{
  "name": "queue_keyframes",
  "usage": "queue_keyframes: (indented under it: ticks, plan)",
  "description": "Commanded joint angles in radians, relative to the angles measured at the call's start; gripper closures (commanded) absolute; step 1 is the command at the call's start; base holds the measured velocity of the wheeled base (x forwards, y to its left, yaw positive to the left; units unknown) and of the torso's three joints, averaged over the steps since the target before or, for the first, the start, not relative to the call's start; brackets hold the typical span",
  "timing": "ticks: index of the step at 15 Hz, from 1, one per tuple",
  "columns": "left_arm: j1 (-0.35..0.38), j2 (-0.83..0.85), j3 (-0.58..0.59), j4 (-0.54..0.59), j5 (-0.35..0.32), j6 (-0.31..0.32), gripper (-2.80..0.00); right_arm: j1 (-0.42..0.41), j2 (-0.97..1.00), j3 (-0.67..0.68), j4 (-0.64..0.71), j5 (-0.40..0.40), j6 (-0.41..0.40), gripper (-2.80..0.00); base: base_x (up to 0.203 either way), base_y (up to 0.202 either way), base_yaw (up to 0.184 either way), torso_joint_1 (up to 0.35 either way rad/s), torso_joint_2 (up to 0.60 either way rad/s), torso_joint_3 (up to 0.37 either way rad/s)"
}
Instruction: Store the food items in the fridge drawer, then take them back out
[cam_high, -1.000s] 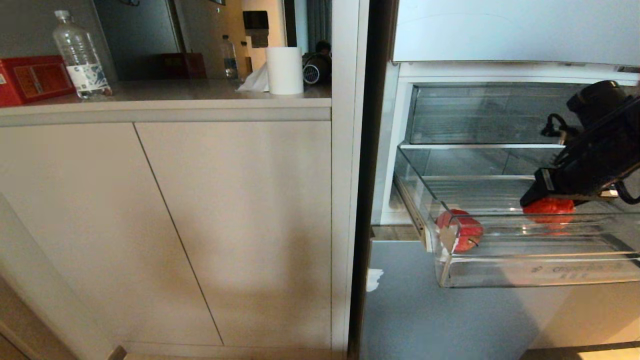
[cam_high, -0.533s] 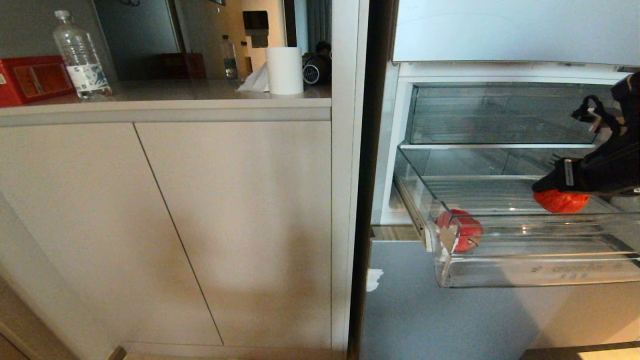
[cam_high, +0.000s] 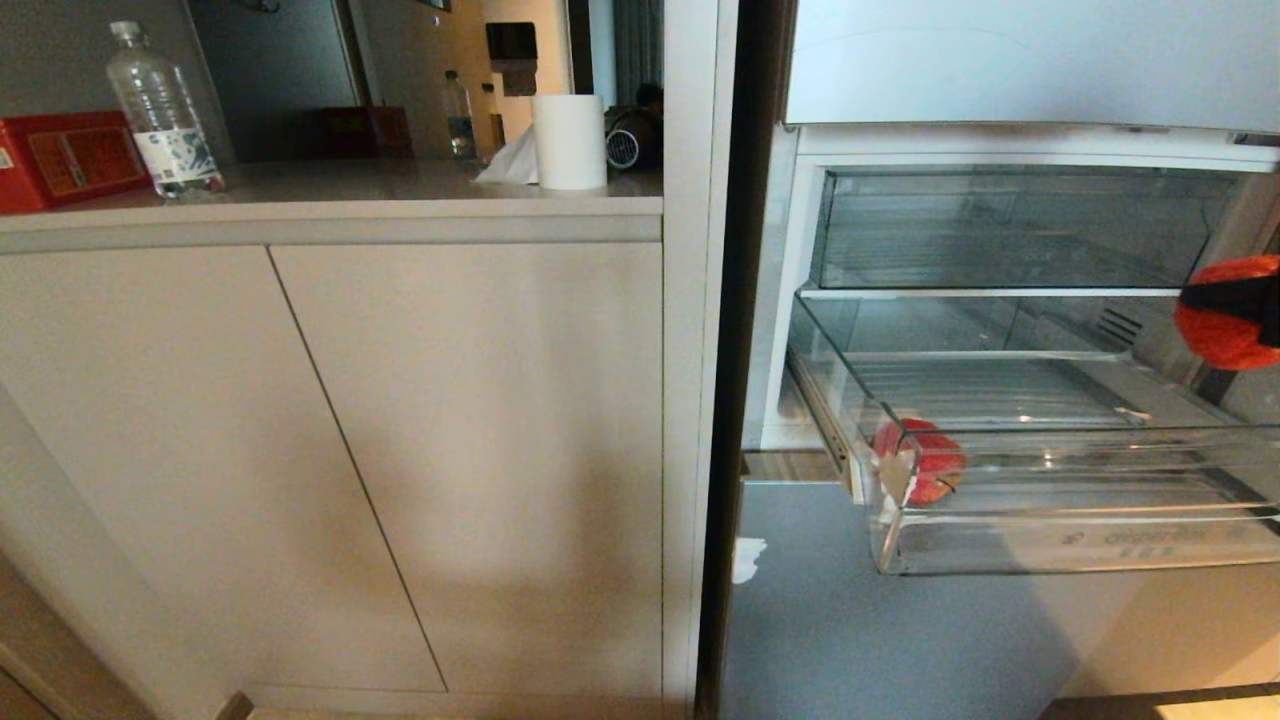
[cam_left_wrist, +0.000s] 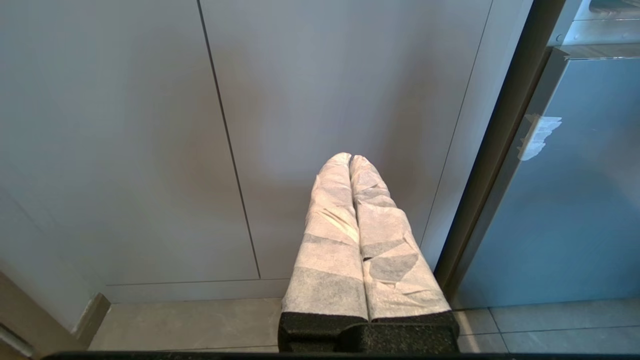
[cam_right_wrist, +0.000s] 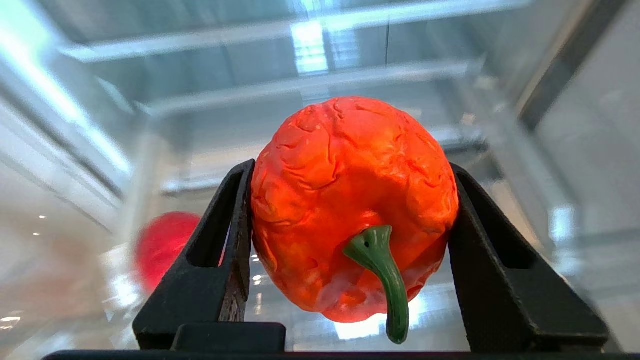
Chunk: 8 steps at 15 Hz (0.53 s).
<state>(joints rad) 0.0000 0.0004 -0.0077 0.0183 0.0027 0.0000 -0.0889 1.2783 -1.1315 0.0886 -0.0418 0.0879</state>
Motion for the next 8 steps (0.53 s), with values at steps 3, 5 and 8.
queue_keyframes:
  ticks: [3, 5, 8]
  plan:
    - [0.000, -0.002, 0.000, 0.000, 0.000, 0.000, 0.00, -0.001, -0.433, 0.160, -0.008, 0.008, 0.001, 0.00, 0.000, 0.000, 0.000, 0.000, 0.00, 0.000]
    - [0.000, -0.002, 0.000, 0.000, 0.000, 0.000, 0.00, -0.001, -0.592, 0.281, -0.010, 0.007, -0.004, 0.00, 0.000, 0.000, 0.000, 0.000, 0.00, 0.000]
    - [0.000, -0.002, 0.000, 0.000, 0.000, 0.000, 0.00, -0.001, -0.822, 0.486, -0.025, 0.009, -0.017, 0.00, 0.000, 0.000, 0.000, 0.000, 0.00, 0.000]
